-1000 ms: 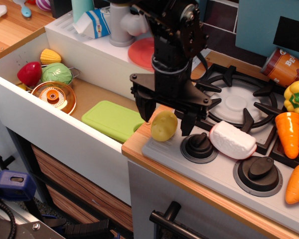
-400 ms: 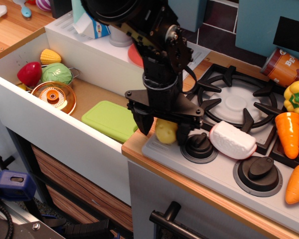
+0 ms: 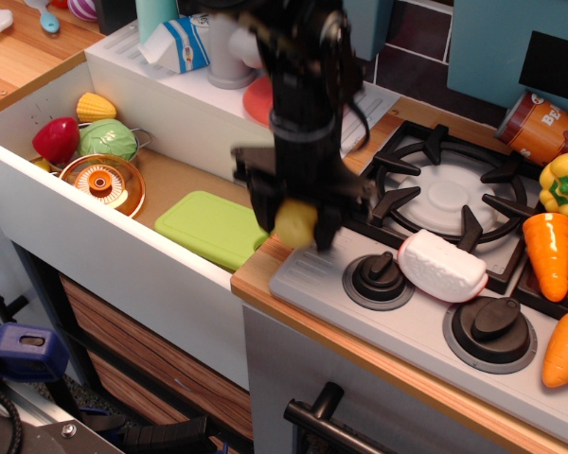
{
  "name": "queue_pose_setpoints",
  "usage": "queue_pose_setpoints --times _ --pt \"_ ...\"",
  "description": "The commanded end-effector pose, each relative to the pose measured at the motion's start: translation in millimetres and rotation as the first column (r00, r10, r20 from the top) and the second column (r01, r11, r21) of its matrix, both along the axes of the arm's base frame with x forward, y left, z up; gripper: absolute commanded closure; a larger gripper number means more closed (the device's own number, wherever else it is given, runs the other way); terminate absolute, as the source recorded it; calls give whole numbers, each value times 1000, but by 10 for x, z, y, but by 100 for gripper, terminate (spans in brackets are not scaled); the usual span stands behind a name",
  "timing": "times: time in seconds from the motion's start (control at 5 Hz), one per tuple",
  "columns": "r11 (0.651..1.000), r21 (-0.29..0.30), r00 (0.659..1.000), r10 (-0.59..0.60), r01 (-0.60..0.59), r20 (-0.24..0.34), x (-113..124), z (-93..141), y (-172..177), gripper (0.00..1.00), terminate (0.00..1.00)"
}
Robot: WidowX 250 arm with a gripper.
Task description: Put potato on plate
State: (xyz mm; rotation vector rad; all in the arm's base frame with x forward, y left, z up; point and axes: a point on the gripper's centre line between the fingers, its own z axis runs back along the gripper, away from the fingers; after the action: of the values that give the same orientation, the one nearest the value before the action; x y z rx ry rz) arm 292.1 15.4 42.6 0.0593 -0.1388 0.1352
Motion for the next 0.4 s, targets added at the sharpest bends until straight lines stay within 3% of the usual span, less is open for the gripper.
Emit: queue_pose_setpoints --times 0.0,0.2 --pt "991 96 992 -101 94 72 474 357 354 100 0" --pt "977 155 974 -172 149 147 745 315 558 100 0"
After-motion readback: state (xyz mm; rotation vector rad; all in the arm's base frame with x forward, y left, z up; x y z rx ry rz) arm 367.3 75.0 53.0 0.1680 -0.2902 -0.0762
